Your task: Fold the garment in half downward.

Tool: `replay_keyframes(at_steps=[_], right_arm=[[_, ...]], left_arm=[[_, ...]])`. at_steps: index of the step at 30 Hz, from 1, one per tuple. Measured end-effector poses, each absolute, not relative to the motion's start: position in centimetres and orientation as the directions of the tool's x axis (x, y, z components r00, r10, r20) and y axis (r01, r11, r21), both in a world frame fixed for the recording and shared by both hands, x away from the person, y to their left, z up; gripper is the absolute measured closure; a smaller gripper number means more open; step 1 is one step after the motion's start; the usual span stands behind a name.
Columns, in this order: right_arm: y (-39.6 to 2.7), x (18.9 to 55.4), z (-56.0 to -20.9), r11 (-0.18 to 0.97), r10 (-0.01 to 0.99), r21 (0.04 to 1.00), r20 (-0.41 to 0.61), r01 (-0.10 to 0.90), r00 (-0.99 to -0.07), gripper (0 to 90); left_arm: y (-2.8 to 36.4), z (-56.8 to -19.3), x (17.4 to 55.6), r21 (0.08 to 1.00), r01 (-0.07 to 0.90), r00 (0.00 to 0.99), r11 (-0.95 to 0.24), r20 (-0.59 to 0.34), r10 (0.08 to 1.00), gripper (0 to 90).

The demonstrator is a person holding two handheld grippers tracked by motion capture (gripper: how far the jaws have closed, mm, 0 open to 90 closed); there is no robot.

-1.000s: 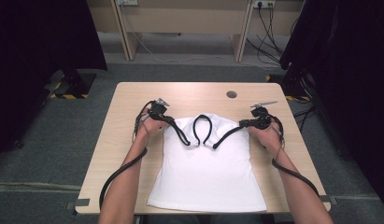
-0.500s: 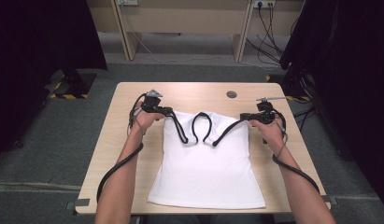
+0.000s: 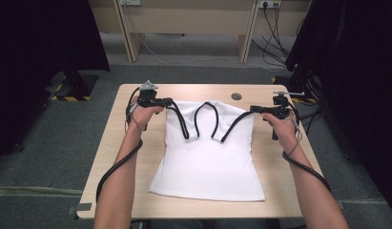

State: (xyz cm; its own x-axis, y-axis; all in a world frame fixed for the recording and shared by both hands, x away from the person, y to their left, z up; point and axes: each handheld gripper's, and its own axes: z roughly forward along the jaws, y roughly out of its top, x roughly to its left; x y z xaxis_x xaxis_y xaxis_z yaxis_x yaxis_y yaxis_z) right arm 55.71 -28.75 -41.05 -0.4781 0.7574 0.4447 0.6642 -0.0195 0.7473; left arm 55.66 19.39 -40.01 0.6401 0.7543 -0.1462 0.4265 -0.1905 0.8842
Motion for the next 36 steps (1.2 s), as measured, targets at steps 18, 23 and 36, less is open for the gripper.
replay_keyframes(at_steps=[18,23,36], right_arm=[[-30.4,55.8,-40.3,-0.076,0.734,0.757,0.484,0.650,-0.477,81.5],[-30.6,55.8,-39.9,-0.084,0.731,0.764,0.483,0.640,-0.481,81.5],[-30.4,55.9,-38.3,-0.061,0.746,0.786,0.445,0.615,-0.496,81.5]], left_arm=[[20.5,-39.3,55.8,0.903,0.407,0.603,-0.138,-0.152,0.783,86.7],[20.5,-39.0,55.9,0.909,0.394,0.606,-0.138,-0.144,0.783,86.7],[20.3,-37.7,56.1,0.919,0.366,0.607,-0.143,-0.119,0.786,86.7]])
